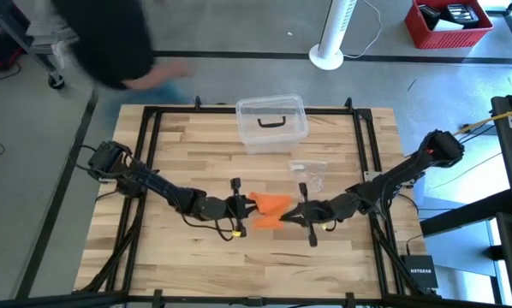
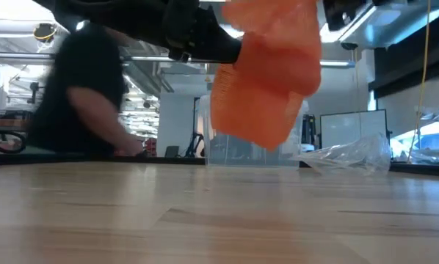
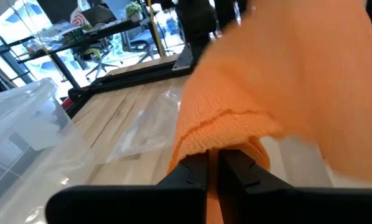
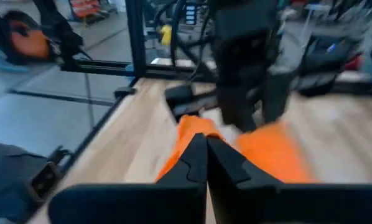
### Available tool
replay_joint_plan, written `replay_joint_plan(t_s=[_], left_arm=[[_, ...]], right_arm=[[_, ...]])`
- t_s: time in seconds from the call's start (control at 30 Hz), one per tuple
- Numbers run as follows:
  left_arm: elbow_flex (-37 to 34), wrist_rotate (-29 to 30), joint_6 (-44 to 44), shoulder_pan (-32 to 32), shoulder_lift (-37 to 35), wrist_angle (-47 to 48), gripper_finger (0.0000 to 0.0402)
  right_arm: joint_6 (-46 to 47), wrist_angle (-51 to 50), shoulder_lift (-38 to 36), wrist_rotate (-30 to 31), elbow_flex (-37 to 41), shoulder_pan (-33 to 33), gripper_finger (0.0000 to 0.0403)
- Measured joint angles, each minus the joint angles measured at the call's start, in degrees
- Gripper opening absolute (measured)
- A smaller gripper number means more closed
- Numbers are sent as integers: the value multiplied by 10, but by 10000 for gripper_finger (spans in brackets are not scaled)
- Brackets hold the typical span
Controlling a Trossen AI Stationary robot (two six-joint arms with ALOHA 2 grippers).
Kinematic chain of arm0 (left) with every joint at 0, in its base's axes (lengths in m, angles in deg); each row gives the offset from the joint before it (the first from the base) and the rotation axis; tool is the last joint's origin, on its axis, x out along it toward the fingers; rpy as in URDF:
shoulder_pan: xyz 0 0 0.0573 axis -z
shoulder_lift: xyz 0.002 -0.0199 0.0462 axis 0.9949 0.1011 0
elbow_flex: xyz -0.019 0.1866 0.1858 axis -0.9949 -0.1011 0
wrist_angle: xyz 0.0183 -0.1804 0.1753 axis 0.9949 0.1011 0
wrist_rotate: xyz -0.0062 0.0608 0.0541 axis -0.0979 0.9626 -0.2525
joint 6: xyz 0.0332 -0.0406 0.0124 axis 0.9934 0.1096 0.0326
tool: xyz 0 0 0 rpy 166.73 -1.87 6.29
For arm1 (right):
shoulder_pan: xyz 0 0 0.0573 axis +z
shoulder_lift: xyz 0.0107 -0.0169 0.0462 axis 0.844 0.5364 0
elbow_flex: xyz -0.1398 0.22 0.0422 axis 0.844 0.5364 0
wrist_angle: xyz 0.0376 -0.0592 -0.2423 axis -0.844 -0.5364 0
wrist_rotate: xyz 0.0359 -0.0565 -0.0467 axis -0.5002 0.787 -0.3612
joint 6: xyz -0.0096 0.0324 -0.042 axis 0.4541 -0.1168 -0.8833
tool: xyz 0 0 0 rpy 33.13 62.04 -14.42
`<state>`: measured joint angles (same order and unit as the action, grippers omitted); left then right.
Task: Roll bandage
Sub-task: Roll the orange bandage
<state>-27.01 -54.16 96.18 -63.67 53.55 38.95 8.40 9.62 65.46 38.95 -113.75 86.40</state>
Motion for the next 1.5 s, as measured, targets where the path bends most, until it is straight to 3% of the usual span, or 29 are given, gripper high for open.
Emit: replay_joint_plan(t_s=[0.33,0.43,0.53,0.73,0.9,1.03,1.17,1.37,1.5], left_arm=[[0,-51,-20,31,1,50,2],[0,-66,-42,46,1,69,2],[0,-80,-53,53,-4,17,2],[6,-96,-6,54,-84,20,2],[7,-85,40,40,-157,38,2],[7,-81,75,21,-193,61,2],[7,-81,100,0,-221,57,2],[7,-81,107,-21,-242,54,8],[7,-81,107,-31,-240,47,8]], right_arm=[[-195,-120,-64,218,-91,-23,1],[-210,-181,-86,270,-100,-54,1],[-183,-245,-97,277,-100,-92,2],[-71,-348,-86,220,-99,-151,27],[11,-429,-86,169,-99,-153,129],[37,-498,-107,72,-110,-146,212],[84,-599,-123,7,-147,-145,267],[158,-663,-151,-73,-168,-145,290],[137,-566,-153,-35,-122,-127,291]])
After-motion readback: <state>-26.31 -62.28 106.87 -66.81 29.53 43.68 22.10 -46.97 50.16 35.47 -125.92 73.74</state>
